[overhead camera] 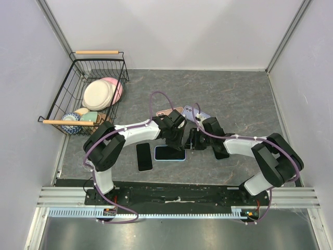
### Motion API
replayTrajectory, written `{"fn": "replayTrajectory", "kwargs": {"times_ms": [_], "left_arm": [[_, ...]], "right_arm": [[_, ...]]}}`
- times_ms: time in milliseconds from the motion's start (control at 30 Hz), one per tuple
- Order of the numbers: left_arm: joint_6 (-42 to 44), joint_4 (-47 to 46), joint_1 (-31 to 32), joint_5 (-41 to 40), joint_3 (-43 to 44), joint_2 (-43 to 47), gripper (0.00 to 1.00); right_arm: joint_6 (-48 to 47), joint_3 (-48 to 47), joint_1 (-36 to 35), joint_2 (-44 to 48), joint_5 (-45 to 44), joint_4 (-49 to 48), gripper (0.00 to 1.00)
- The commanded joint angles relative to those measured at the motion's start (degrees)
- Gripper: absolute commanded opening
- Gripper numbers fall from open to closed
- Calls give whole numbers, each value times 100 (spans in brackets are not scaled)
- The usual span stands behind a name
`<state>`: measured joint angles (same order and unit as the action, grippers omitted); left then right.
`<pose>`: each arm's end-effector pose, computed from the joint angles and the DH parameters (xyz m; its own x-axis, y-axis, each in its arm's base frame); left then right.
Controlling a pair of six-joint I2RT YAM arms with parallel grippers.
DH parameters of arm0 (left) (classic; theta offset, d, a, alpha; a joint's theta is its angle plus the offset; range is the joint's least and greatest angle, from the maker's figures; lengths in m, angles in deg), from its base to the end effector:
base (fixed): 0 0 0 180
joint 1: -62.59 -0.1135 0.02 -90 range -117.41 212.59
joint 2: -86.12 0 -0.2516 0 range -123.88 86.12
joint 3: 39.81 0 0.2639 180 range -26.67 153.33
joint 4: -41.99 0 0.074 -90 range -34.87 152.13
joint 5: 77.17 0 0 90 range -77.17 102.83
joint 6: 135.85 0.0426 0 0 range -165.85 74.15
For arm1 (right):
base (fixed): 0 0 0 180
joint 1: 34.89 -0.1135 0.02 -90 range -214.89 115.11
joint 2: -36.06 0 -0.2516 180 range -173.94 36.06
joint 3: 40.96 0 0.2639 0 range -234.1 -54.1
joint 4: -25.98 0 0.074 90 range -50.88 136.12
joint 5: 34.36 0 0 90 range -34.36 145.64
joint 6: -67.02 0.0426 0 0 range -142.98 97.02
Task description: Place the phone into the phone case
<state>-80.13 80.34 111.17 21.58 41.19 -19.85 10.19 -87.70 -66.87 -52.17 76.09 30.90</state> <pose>0.2469 -0.2897 0.1402 -0.9313 0.2142 -0.2945 0.3168 0.8754 -0.3652 0.2368 0.1654 0.1076 -0.8976 0.0439 -0.4387 -0.2503 0.7683 0.5891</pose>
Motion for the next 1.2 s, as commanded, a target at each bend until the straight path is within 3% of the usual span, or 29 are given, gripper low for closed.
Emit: {"fn": "replayTrajectory", "kwargs": {"times_ms": [0,200,400,633,900,1167], "left_arm": [[308,449,38,-734,-326,-275,2],[335,476,38,-735,-247,-345,2],[369,590,38,-779,-141,-406,2],[431,748,38,-840,-1,-512,2],[440,757,38,-761,79,-565,2],[449,775,12,-735,18,-512,2]], "right_arm": [[-82,390,157,-380,-559,577,48],[-214,206,167,-765,-472,638,43],[-241,109,140,-1029,-559,814,32],[-539,-357,-193,-1109,-1209,1912,26],[-312,-516,-1019,-1372,-2244,2730,24],[-91,-269,-1134,-935,-2379,2713,28]]}}
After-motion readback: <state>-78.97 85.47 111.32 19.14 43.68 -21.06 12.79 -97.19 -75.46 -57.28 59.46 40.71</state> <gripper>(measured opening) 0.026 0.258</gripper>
